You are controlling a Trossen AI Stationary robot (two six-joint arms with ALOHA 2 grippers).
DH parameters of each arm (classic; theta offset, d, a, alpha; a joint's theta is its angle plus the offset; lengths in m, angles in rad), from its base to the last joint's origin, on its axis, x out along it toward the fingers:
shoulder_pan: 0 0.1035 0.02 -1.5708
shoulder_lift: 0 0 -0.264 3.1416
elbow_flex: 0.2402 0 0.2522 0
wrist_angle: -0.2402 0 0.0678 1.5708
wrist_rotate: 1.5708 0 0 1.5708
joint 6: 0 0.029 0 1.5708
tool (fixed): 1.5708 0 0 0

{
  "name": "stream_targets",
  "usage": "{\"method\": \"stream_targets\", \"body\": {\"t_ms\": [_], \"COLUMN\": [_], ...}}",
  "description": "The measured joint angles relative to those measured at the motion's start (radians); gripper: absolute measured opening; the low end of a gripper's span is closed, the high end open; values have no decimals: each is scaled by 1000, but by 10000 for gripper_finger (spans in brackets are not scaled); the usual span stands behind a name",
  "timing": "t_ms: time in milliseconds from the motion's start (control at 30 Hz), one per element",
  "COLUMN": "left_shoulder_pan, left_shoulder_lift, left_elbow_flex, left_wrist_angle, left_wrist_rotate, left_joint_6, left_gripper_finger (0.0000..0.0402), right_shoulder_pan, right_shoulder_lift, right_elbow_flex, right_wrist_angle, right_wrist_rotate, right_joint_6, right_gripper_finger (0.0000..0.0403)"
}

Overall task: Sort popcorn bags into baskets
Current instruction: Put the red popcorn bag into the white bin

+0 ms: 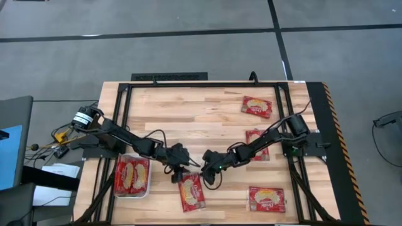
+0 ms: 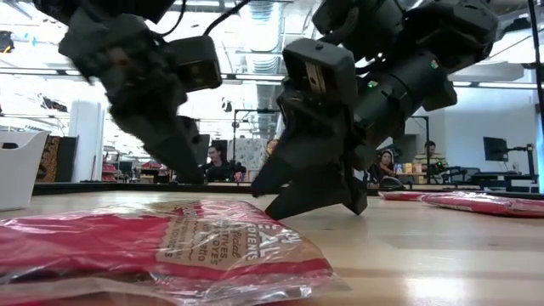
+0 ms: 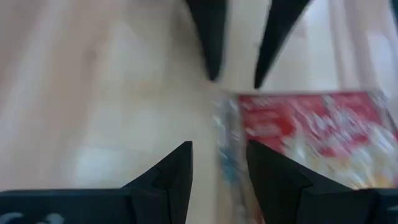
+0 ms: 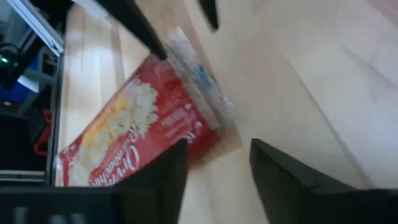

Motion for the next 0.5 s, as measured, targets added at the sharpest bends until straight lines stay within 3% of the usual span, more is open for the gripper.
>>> {"method": "stream_targets", "body": {"t_ms": [100,200,333,500], "left_shoulder_pan": [-33,-65,-93,-115], "left_shoulder_lift": [0,0,1,1], "left_elbow_flex": [0,0,0,0], "left_wrist_angle": [-28,-30,-29,-32], "left_wrist_rotate": [10,3,-38,-78], "left_joint_6": [-9,-26,-38,-71], "left_gripper_finger": [139,139,139,139], "right_shoulder_pan": [1,1,1,5], "right_shoulder_lift": [5,5,6,6], "right_elbow_flex": [0,0,0,0], "right_wrist_angle": [27,31,42,35], "right_wrist_rotate": [19,29,32,3], "right_joint_6": [0,-8,-28,-33], "right_gripper_finger": [240,262,256,221]}}
